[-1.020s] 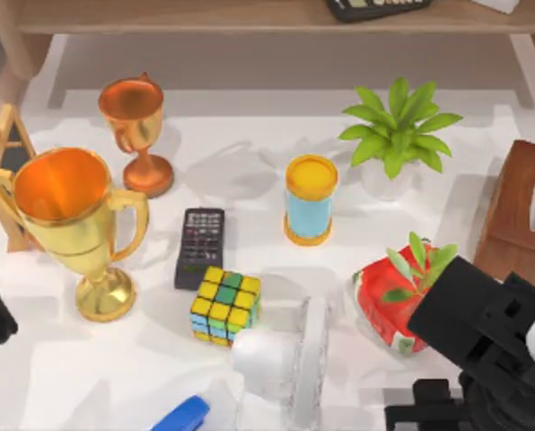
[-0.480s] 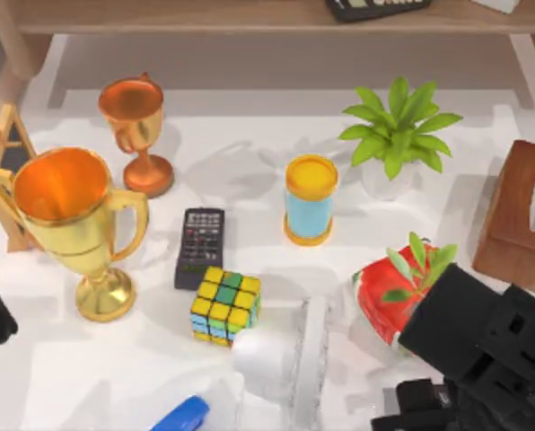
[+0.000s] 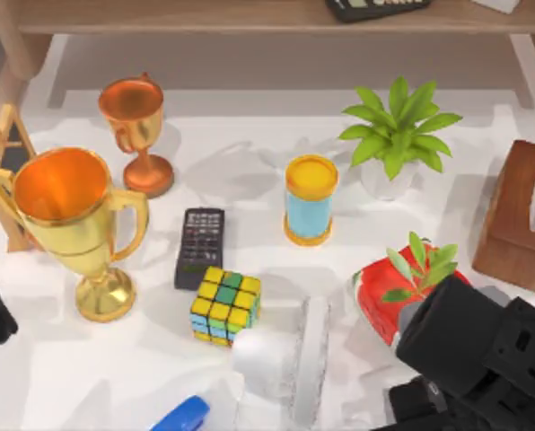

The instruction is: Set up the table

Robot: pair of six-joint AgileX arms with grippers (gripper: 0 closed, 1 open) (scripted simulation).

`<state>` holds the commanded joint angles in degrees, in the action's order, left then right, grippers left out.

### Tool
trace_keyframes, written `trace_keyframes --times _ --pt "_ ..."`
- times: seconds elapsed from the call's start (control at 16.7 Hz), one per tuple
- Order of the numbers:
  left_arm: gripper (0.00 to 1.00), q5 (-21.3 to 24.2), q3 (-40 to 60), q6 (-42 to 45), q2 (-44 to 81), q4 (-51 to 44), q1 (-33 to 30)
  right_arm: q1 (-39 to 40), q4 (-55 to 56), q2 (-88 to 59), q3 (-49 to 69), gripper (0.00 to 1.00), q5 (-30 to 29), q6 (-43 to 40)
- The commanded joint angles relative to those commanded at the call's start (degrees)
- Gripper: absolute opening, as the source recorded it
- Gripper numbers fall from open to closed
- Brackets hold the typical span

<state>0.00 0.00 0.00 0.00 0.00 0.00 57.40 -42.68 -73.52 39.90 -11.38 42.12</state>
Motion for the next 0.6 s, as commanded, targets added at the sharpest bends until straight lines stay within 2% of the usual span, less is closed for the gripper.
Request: trace_keyframes --times 0.36,0.6 --pt "1.00 0.0 0.0 0.0 0.0 0.0 0.0 -1.7 0.4 -0.9 0.5 0.00 0.3 0.7" --pt "1.00 0.0 0.0 0.0 0.0 0.0 0.0 -3.6 0.0 -2.2 1.1 0.00 2.7 2.7"
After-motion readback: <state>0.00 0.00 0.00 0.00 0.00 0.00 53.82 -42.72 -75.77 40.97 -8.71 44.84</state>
